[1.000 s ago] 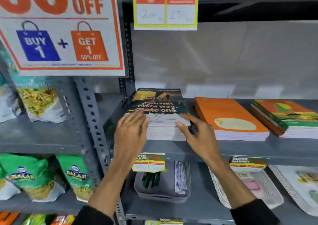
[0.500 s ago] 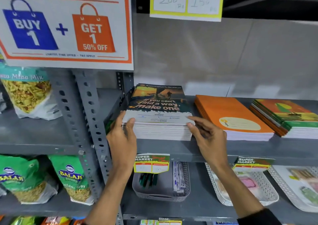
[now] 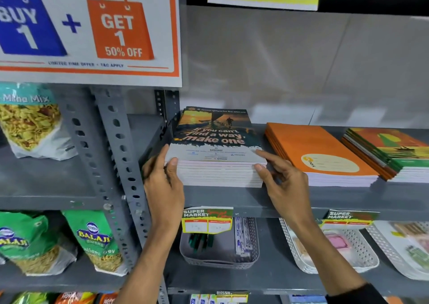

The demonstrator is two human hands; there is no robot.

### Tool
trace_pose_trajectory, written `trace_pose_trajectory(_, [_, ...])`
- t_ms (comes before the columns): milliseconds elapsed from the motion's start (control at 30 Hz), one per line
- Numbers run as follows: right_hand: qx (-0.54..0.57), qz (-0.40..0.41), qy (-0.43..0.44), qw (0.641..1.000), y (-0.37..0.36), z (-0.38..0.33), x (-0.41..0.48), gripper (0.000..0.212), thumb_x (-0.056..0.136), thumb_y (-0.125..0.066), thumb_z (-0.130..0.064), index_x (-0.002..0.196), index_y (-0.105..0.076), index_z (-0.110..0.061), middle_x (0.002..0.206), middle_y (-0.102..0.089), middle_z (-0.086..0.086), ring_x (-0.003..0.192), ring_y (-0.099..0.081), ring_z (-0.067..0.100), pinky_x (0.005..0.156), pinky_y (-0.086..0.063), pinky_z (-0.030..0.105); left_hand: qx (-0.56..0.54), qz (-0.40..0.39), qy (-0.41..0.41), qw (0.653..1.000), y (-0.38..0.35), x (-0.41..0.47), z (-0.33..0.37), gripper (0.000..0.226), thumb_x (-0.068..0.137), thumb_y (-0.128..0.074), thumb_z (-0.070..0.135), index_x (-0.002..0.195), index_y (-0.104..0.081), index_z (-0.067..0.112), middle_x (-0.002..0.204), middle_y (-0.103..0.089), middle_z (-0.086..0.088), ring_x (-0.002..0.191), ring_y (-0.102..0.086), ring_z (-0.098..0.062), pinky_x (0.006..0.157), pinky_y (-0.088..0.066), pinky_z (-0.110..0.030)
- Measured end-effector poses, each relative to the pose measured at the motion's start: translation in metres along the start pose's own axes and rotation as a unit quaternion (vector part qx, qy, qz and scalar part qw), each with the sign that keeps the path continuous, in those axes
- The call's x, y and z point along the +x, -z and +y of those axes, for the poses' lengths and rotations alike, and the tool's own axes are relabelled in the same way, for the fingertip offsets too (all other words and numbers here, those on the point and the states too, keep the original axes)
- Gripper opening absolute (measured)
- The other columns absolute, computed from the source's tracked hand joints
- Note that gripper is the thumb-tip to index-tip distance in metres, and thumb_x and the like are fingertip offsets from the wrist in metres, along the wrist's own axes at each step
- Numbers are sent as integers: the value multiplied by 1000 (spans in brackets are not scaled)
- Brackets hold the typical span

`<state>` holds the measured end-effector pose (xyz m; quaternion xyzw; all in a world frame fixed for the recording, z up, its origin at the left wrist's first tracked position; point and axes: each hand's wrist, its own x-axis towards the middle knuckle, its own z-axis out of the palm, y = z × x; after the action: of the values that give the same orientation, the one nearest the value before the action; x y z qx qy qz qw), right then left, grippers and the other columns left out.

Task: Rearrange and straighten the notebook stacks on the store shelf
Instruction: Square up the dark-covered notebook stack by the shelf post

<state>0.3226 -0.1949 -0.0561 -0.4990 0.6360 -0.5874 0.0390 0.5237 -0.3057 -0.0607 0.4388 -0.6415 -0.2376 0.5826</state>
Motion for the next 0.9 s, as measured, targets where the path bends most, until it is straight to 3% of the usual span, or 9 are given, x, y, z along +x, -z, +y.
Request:
trace_pose_trajectory(133, [14, 5, -8, 1000, 1, 3, 1, 37, 87, -70, -40, 123, -69, -36, 107, -71, -1, 100, -66, 9, 83, -54, 20, 5, 1, 8, 1000, -1, 1, -6, 40, 100, -47, 27, 138, -53, 16, 109, -60, -16, 101, -56, -14, 90, -33, -12])
trace_pose_trajectory(233, [28, 13, -12, 999, 2, 1, 1, 35, 85, -73, -37, 119, -72, -34, 97, -71, -4, 93, -62, 9, 81, -53, 19, 9, -4, 5, 1000, -2, 3, -11, 42, 99, -47, 32, 138, -52, 18, 97, -61, -28, 88, -56, -18, 85, -37, -14])
trace_pose_trajectory(333, [35, 18, -10, 999, 1, 0, 2, 31, 84, -75, -30, 116, -75, -29, 92, -72, 1, 92, -61, 17, 80, -52, 17, -3, 4, 5, 1000, -2, 1, -9, 40, 100, -47, 31, 138, -52, 20, 108, -59, -21, 91, -62, -35, 89, -45, -26])
trace_pose_trajectory(433, [31, 20, -11, 999, 1, 0, 2, 30, 85, -75, -28, 115, -76, -24, 92, -73, 1, 95, -60, 14, 79, -50, 14, 4, 19, 8, 1000, -3, 0, -6, 39, 99, -49, 30, 137, -53, 21, 117, -53, -13, 88, -64, -35, 95, -48, -35])
trace_pose_trajectory(567, [15, 20, -12, 1000, 1, -2, 0, 31, 85, -75, -28, 116, -75, -24, 90, -71, 2, 97, -58, 16, 79, -54, 19, 30, 35, 11, 999, -5, 2, -9, 35, 98, -53, 27, 132, -58, 21, 120, -54, -12, 102, -64, -29, 102, -46, -42])
trace_pose_trajectory(667, [7, 26, -3, 1000, 1, -3, -1, 31, 85, -75, -28, 116, -75, -24, 90, -72, 3, 96, -58, 16, 78, -52, 15, 31, 36, 13, 999, -5, 2, -7, 34, 98, -52, 24, 131, -59, 19, 120, -56, -13, 109, -62, -29, 103, -46, -44])
trace_pose_trajectory(833, [-5, 34, 15, 999, 0, -2, -4, 32, 87, -72, -32, 119, -73, -27, 86, -71, 10, 91, -55, 14, 75, -52, 19, 39, 19, -2, 999, 0, -3, 8, 36, 100, -49, 18, 134, -56, 12, 110, -57, -4, 117, -58, -30, 107, -41, -40])
trace_pose_trajectory(900, [-23, 31, 30, 999, 0, 0, -4, 35, 90, -69, -33, 125, -67, -30, 86, -71, 10, 89, -59, 10, 76, -51, 15, 55, -15, -9, 998, 2, -1, 8, 40, 101, -46, 16, 139, -50, 5, 121, -59, -10, 123, -55, -30, 110, -39, -39])
